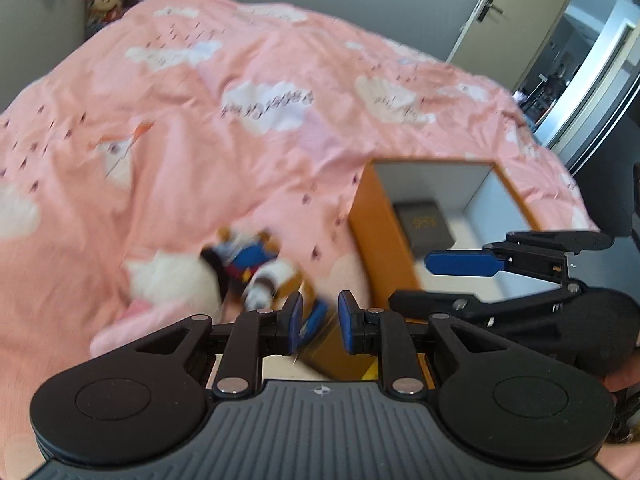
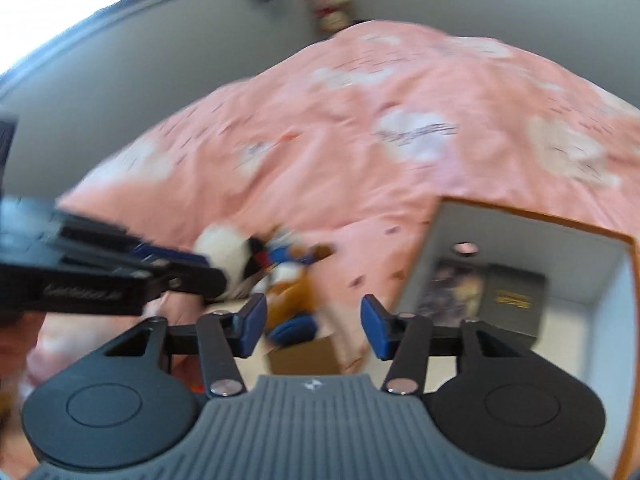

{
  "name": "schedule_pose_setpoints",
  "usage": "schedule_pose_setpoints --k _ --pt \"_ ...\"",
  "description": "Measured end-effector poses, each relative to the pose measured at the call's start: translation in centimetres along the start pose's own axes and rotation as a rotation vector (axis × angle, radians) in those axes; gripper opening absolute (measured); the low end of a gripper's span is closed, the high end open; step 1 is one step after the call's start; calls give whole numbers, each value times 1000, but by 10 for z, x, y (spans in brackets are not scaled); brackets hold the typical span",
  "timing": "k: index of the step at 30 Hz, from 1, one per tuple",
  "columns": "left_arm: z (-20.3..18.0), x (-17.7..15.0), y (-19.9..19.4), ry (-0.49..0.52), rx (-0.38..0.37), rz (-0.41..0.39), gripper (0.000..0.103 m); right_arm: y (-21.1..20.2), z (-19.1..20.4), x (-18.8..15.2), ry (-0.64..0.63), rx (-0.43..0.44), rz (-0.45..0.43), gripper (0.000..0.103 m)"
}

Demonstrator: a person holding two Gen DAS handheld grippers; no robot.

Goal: Organize objects
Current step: 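Withdraw both grippers from the orange box toward the toy pile, then grasp the orange crocheted ball with the left gripper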

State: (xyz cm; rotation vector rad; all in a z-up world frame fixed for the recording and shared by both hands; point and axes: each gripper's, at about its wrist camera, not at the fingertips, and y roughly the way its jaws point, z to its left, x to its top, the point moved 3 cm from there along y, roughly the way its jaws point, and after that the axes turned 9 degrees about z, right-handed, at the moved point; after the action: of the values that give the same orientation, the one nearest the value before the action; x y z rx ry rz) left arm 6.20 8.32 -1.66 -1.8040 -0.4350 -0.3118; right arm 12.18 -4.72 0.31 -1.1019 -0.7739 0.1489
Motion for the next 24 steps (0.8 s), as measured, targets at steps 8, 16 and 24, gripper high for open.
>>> schedule_pose_setpoints --k 8,16,24 --pt "17 -37 19 -20 1 121 24 35 47 -25 -225 -85 154 51" --pt "25 -46 26 -20 56 103 24 79 56 -26 -310 -202 281 52" --pt "32 -44 35 -10 28 104 24 103 47 -15 -293 -215 353 62"
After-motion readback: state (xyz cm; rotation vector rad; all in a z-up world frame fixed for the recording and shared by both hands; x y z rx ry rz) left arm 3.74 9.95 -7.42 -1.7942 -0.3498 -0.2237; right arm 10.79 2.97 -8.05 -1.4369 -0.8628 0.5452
